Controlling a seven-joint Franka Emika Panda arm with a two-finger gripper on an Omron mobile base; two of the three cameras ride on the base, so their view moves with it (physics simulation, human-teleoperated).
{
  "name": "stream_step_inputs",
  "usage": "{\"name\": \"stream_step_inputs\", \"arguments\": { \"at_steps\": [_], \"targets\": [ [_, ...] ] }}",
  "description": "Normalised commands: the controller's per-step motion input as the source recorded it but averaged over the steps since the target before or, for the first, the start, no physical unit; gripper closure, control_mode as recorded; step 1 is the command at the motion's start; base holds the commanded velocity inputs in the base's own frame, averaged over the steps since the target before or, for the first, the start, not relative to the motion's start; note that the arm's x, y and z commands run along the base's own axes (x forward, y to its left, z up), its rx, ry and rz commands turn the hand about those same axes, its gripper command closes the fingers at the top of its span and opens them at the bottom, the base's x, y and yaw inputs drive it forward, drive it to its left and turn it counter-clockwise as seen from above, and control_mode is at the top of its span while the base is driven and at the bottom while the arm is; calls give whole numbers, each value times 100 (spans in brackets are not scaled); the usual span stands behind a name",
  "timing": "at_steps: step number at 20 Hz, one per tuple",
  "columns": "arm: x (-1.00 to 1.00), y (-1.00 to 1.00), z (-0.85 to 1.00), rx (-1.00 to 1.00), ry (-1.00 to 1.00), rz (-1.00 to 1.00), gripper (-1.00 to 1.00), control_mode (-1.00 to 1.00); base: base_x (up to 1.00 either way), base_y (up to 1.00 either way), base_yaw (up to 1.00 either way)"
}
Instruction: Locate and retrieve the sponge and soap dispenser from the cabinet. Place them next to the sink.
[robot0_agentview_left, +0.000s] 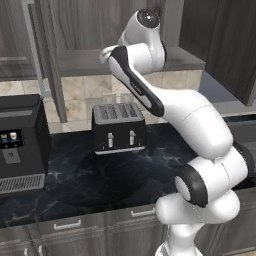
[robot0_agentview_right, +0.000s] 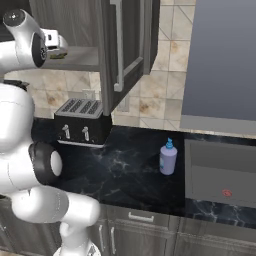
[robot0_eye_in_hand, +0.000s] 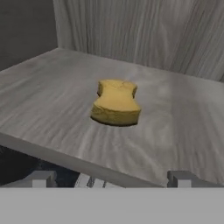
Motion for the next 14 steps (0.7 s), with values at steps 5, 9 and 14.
{"name": "stream_step_inputs", "arguments": {
  "at_steps": [5, 9, 14],
  "targets": [
    [67, 11, 0, -9, 15, -6, -100, -100, 0, 0, 0],
    [61, 2, 0, -7, 12, -8, -100, -100, 0, 0, 0],
    [44, 16, 0, -7, 7, -10, -100, -100, 0, 0, 0]
  ]
}}
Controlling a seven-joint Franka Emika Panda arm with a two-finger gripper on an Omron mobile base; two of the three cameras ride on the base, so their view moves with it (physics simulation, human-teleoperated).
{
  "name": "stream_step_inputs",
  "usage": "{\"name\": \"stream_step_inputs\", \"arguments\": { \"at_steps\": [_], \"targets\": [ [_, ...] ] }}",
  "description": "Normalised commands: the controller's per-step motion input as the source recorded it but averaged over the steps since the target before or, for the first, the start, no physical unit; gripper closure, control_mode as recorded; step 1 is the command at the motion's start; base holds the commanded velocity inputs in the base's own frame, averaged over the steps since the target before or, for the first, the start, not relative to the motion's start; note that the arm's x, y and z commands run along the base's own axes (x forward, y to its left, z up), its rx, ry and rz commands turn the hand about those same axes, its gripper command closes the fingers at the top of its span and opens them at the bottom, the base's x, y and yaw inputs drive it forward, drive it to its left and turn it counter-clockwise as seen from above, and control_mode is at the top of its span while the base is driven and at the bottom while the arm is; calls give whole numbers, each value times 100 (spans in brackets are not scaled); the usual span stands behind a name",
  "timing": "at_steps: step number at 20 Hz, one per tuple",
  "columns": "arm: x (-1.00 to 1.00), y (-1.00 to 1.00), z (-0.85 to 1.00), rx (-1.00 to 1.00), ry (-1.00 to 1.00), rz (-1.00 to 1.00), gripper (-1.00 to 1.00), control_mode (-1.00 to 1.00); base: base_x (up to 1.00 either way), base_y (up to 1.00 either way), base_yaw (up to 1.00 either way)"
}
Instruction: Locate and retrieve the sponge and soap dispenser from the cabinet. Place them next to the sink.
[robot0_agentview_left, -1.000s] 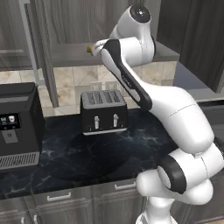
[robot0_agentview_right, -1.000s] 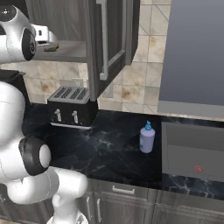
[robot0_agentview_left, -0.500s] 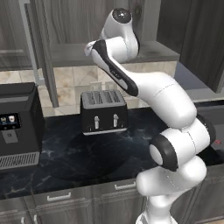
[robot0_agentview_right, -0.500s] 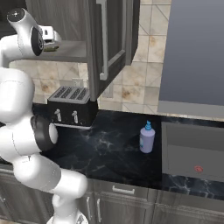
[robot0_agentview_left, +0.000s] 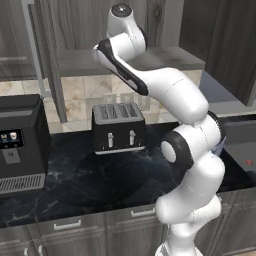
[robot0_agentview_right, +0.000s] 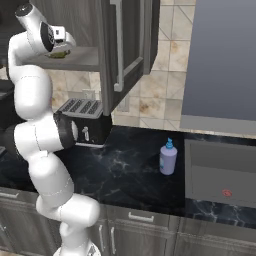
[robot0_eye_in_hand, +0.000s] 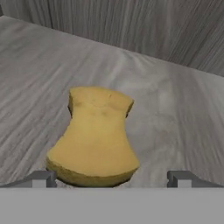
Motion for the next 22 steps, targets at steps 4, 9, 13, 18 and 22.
{"name": "stream_step_inputs", "arguments": {
  "at_steps": [4, 9, 13, 18, 22],
  "targets": [
    [16, 25, -2, -2, 0, -11, -100, -100, 0, 0, 0],
    [1, 16, -15, 0, -2, -13, -100, -100, 0, 0, 0],
    [7, 0, -15, 0, 0, -14, -100, -100, 0, 0, 0],
    [44, 0, -1, 0, 0, -16, -100, -100, 0, 0, 0],
    [38, 0, -1, 10, -7, -29, -100, -100, 0, 0, 0]
  ]
}}
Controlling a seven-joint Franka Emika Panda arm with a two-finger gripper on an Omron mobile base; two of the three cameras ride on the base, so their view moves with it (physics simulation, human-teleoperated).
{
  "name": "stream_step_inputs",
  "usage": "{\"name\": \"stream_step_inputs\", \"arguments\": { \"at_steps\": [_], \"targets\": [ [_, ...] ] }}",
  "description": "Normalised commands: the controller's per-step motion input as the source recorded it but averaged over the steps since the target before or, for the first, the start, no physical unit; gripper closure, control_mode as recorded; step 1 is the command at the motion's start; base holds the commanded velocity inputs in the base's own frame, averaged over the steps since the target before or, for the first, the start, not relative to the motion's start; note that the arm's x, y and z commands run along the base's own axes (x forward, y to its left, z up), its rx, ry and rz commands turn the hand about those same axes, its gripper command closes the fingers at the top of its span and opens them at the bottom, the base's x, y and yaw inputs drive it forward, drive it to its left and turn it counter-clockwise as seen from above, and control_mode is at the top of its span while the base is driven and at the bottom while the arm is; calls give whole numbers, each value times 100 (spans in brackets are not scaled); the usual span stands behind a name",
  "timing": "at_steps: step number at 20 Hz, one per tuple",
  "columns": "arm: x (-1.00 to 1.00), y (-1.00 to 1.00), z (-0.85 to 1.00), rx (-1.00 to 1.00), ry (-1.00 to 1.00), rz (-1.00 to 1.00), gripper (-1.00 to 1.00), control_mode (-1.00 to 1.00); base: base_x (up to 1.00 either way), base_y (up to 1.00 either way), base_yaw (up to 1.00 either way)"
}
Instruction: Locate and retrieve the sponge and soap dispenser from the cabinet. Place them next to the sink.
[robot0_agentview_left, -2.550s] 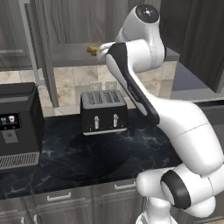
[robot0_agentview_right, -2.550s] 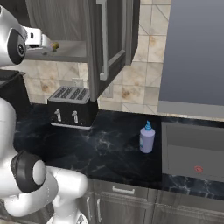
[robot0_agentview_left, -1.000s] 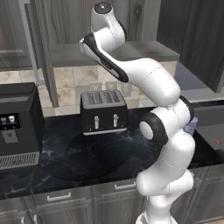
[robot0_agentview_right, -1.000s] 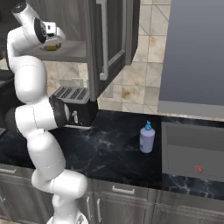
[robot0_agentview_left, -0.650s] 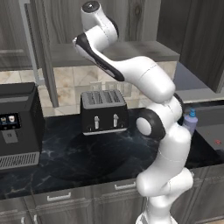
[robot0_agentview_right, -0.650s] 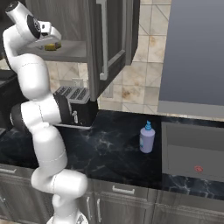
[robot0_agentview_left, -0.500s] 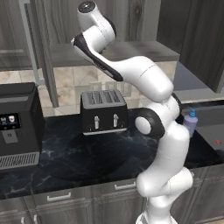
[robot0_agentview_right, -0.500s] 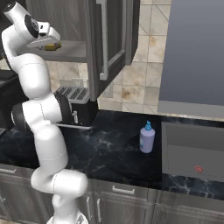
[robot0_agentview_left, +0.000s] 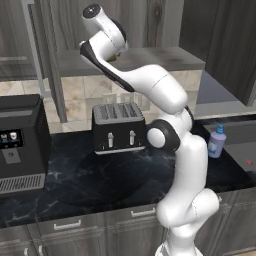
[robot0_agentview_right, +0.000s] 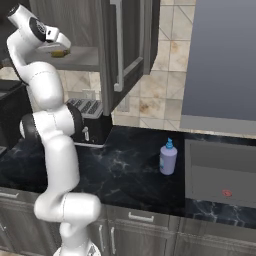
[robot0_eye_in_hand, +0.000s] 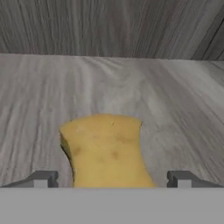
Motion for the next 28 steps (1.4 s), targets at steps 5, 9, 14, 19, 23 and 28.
{"name": "stream_step_inputs", "arguments": {
  "at_steps": [5, 9, 14, 19, 23, 28],
  "targets": [
    [-2, 8, -33, 3, 4, -24, -100, -100, 0, 0, 0],
    [-16, 13, -47, 4, 1, -15, 100, -100, 0, 0, 0],
    [-25, -6, -21, 3, 0, -7, 100, -100, 0, 0, 0],
    [-69, -39, -21, 0, 0, -9, 100, -100, 0, 0, 0],
    [-98, -33, -11, 2, -3, -6, 100, -100, 0, 0, 0],
    [-100, -32, -9, 2, -3, -4, 100, -100, 0, 0, 0]
  ]
}}
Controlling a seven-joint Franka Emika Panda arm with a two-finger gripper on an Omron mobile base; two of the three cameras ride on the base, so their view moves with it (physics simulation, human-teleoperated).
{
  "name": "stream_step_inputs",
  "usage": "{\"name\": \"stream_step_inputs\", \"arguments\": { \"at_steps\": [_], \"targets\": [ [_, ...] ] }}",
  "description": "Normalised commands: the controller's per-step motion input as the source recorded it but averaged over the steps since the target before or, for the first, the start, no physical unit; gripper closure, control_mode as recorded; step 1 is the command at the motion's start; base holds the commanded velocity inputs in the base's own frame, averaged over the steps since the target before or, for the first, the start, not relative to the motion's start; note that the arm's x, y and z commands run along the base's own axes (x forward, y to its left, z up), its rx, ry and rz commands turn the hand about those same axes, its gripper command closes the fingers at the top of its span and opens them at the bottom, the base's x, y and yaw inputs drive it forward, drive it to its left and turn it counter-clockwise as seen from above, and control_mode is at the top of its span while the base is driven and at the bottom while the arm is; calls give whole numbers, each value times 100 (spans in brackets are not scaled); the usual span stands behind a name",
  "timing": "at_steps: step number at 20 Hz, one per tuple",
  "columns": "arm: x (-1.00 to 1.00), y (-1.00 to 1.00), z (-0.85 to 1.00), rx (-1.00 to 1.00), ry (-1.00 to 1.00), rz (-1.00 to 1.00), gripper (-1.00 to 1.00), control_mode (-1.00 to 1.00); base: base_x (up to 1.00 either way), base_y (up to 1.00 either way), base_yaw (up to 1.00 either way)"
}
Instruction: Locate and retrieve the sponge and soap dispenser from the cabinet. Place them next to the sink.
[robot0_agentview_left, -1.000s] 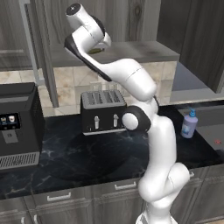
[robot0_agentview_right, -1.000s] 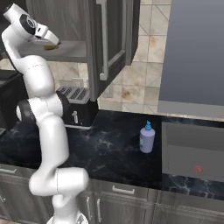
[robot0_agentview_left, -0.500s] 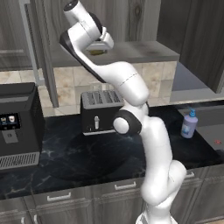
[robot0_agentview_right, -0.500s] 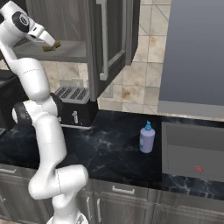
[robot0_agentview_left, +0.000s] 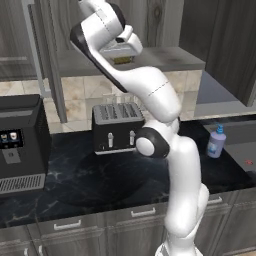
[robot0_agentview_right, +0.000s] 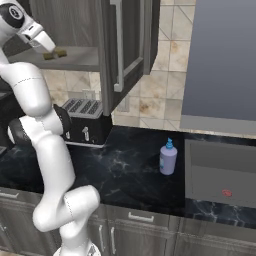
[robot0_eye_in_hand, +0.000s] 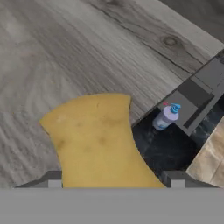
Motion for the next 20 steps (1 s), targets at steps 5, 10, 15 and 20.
{"name": "stream_step_inputs", "arguments": {
  "at_steps": [5, 10, 15, 20],
  "targets": [
    [-92, -12, -22, 0, 0, -1, 100, -100, 0, 0, 0],
    [-94, -17, -17, 2, -2, -1, 100, -100, 0, 0, 0],
    [-100, -42, -5, 7, -6, -1, 100, -100, 0, 0, 0],
    [-100, -38, -12, 2, -4, 0, 100, -100, 0, 0, 0]
  ]
}}
